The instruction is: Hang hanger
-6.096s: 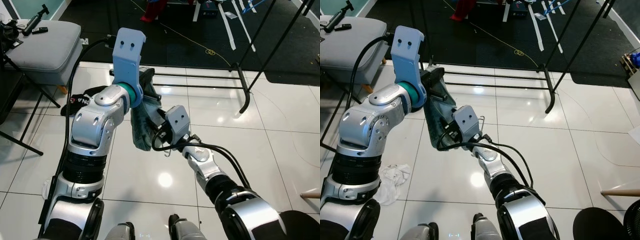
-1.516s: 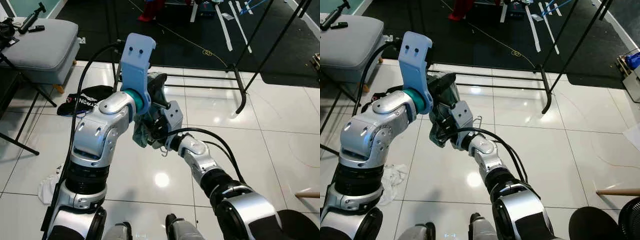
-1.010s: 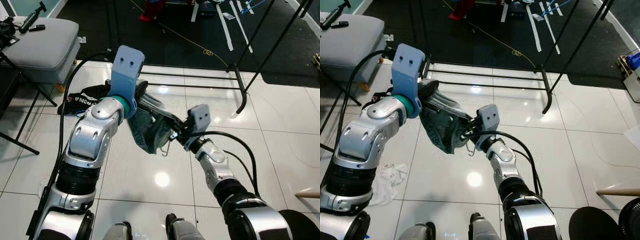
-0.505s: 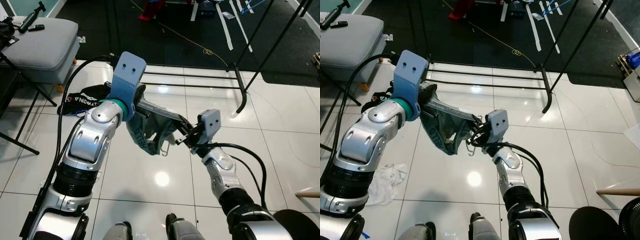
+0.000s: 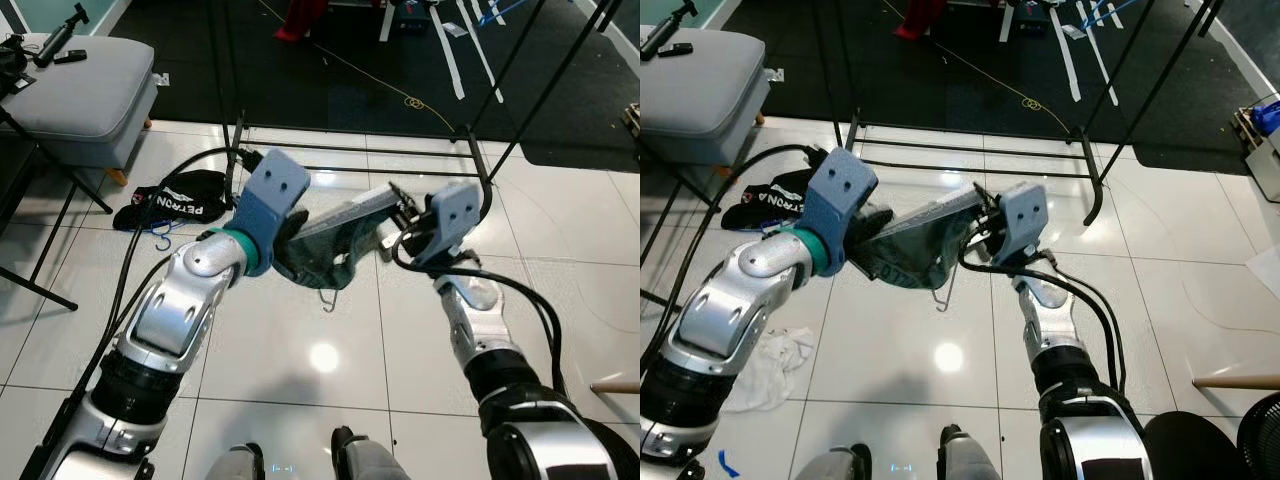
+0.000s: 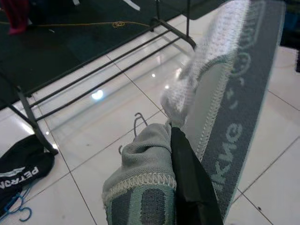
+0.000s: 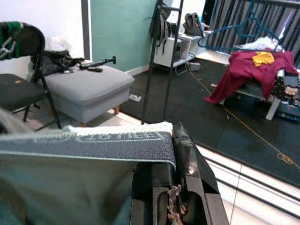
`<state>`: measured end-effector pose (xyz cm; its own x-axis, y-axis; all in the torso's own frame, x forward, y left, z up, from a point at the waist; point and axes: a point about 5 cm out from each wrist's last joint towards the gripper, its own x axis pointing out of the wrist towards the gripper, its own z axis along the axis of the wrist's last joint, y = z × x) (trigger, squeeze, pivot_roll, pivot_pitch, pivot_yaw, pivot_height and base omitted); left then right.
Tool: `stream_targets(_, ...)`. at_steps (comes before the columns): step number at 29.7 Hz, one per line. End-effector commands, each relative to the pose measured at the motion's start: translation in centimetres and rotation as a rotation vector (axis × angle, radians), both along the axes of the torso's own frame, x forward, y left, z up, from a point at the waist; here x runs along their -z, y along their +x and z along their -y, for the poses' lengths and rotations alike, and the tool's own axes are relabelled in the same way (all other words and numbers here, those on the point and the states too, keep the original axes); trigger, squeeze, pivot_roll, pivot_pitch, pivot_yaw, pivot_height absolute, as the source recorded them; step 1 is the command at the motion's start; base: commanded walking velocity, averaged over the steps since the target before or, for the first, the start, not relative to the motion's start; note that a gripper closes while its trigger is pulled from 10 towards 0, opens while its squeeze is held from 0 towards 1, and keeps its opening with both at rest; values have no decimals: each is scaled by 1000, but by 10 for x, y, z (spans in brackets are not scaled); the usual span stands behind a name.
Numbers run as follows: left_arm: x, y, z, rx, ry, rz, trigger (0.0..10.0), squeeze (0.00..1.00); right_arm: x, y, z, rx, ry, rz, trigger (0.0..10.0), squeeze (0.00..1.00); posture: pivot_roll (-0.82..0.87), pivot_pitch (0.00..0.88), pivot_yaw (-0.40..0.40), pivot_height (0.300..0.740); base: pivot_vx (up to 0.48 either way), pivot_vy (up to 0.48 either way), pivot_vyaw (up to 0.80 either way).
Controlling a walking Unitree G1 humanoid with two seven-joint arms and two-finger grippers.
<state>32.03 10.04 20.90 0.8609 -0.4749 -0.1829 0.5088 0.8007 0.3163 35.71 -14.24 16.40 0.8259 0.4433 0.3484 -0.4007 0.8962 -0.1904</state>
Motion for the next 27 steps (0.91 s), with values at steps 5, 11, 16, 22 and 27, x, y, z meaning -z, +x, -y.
stream_targets(5,15,-3,-7,-23,-4,-54,10000,0,-4,2,5,-25,112,-48,0,0,19,114,15,740,0,0,0)
stream_targets(11,34,-3,-12,-83,-43,-143,10000,0,-10,4,-4,-104,174,-80,0,0,11,123,25,740,0,0,0)
stream_targets(16,50,-2,-20,-135,-57,-194,10000,0,-14,6,-9,-126,202,-99,0,0,7,126,27,740,0,0,0)
stream_targets(22,60,1,-33,-229,-69,-217,10000,0,-16,7,-11,-137,198,-107,0,0,6,129,26,740,0,0,0)
stream_targets(27,60,2,-40,-272,-80,-204,10000,0,-16,5,-12,-153,160,-103,0,0,6,129,26,740,0,0,0)
